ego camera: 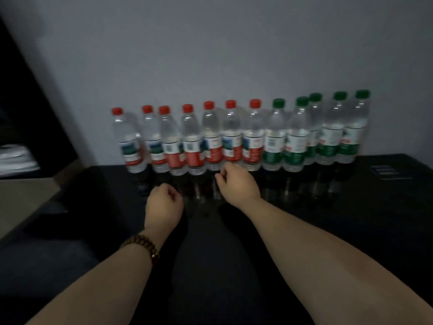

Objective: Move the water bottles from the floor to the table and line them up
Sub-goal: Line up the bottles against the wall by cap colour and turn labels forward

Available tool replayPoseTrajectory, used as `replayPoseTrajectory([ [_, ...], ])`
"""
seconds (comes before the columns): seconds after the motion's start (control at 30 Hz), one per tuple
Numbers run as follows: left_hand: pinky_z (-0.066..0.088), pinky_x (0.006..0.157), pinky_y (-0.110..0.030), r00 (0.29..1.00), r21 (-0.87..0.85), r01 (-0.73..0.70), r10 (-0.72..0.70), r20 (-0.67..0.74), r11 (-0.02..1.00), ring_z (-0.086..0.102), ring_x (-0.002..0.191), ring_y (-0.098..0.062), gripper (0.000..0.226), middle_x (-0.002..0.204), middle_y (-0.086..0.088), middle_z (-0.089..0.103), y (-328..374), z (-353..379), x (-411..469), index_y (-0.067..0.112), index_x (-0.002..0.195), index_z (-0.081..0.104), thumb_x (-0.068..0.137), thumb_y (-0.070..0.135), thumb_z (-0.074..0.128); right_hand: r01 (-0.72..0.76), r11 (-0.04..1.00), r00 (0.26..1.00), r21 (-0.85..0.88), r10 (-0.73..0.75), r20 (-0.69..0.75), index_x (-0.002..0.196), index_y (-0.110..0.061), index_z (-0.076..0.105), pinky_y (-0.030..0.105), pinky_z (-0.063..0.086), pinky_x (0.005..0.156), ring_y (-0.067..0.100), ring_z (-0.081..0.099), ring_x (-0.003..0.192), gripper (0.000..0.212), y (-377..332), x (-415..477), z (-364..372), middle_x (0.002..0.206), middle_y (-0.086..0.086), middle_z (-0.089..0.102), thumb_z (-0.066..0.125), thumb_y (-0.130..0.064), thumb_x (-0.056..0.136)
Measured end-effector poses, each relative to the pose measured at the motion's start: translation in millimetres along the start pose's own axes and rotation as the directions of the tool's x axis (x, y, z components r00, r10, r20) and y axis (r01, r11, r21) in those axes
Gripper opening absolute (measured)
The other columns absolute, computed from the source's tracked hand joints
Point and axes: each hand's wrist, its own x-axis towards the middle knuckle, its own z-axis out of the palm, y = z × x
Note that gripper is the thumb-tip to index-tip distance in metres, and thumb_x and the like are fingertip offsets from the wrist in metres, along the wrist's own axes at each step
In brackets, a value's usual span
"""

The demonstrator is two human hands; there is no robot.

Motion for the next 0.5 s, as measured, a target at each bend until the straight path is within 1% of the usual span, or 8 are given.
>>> replayPoseTrajectory([
  [0.07, 0.041, 0.080, -0.029, 0.992, -0.018, 0.083, -0.084, -0.096, 0.996, 0.063, 0.093, -0.029, 0.006, 0.098, -0.011, 0.067, -38, -28, 5, 0.014, 0.087, 0.063, 0.090, 0.017, 0.069, 0.017, 0.999, 0.999, 0.051, -0.019, 0.041, 0.088, -0.021, 0.054, 0.035, 0.045, 0.074, 0.025, 0.059, 0.093, 0.017, -36, -7, 26, 0.092, -0.004, 0.053, 0.059, -0.034, 0.099],
  [0.13, 0.042, 0.079, -0.029, 0.974, -0.045, 0.161, -0.166, -0.154, 0.986, 0.064, 0.094, -0.030, 0.010, 0.097, -0.011, 0.067, -79, -60, 13, 0.014, 0.089, 0.063, 0.090, 0.019, 0.071, 0.011, 0.991, 0.998, 0.135, -0.019, 0.056, 0.090, -0.020, 0.057, 0.037, 0.050, 0.077, 0.024, 0.060, 0.093, 0.014, -76, -17, 61, 0.094, -0.002, 0.057, 0.061, -0.031, 0.098],
  [0.2, 0.044, 0.080, -0.030, 0.960, -0.061, 0.191, -0.199, -0.198, 0.980, 0.064, 0.095, -0.028, 0.017, 0.098, -0.010, 0.068, -115, -84, 25, 0.010, 0.096, 0.065, 0.090, 0.024, 0.073, -0.035, 0.981, 0.995, 0.190, 0.017, 0.095, 0.090, -0.022, 0.056, 0.035, 0.050, 0.074, 0.022, 0.059, 0.089, 0.013, -110, -24, 93, 0.092, -0.004, 0.057, 0.062, -0.030, 0.097],
  [0.23, 0.044, 0.080, -0.029, 0.957, -0.067, 0.192, -0.202, -0.209, 0.979, 0.064, 0.094, -0.025, 0.023, 0.098, -0.009, 0.068, -128, -92, 33, 0.009, 0.101, 0.066, 0.089, 0.027, 0.075, -0.044, 0.981, 0.994, 0.188, 0.024, 0.107, 0.089, -0.024, 0.054, 0.034, 0.048, 0.072, 0.020, 0.058, 0.087, 0.014, -123, -24, 108, 0.092, -0.005, 0.057, 0.062, -0.031, 0.098],
  [0.3, 0.043, 0.074, -0.023, 0.961, -0.099, 0.185, -0.201, -0.190, 0.978, 0.063, 0.090, -0.018, 0.031, 0.099, -0.003, 0.066, -145, -97, 51, 0.011, 0.107, 0.064, 0.088, 0.032, 0.077, -0.023, 0.993, 0.994, 0.118, 0.009, 0.112, 0.093, -0.026, 0.055, 0.033, 0.046, 0.072, 0.019, 0.059, 0.091, 0.011, -140, -16, 133, 0.099, -0.004, 0.058, 0.060, -0.033, 0.100],
  [0.37, 0.038, 0.064, -0.015, 0.972, -0.128, 0.168, -0.186, -0.144, 0.977, 0.060, 0.084, -0.009, 0.036, 0.100, 0.003, 0.063, -149, -91, 69, 0.017, 0.112, 0.062, 0.087, 0.036, 0.080, -0.001, 0.999, 0.995, 0.037, -0.003, 0.097, 0.106, -0.024, 0.060, 0.035, 0.049, 0.077, 0.021, 0.061, 0.100, 0.012, -147, 0, 150, 0.109, -0.001, 0.060, 0.057, -0.034, 0.102],
  [0.43, 0.040, 0.064, -0.015, 0.983, -0.156, 0.141, -0.157, -0.096, 0.978, 0.057, 0.083, -0.004, 0.043, 0.102, 0.005, 0.061, -152, -82, 88, 0.021, 0.116, 0.059, 0.085, 0.037, 0.082, -0.007, 0.999, 0.998, -0.049, 0.010, 0.068, 0.124, -0.020, 0.060, 0.036, 0.050, 0.086, 0.024, 0.060, 0.111, 0.025, -151, 16, 162, 0.122, 0.003, 0.060, 0.055, -0.034, 0.103],
  [0.5, 0.041, 0.064, -0.015, 0.986, -0.191, 0.135, -0.150, -0.066, 0.972, 0.059, 0.086, -0.005, 0.048, 0.103, 0.007, 0.061, -155, -73, 108, 0.023, 0.119, 0.057, 0.083, 0.038, 0.084, -0.024, 0.996, 0.999, -0.082, 0.027, 0.038, 0.133, -0.017, 0.056, 0.037, 0.049, 0.092, 0.024, 0.060, 0.117, 0.034, -152, 32, 171, 0.131, 0.005, 0.060, 0.055, -0.035, 0.104],
])
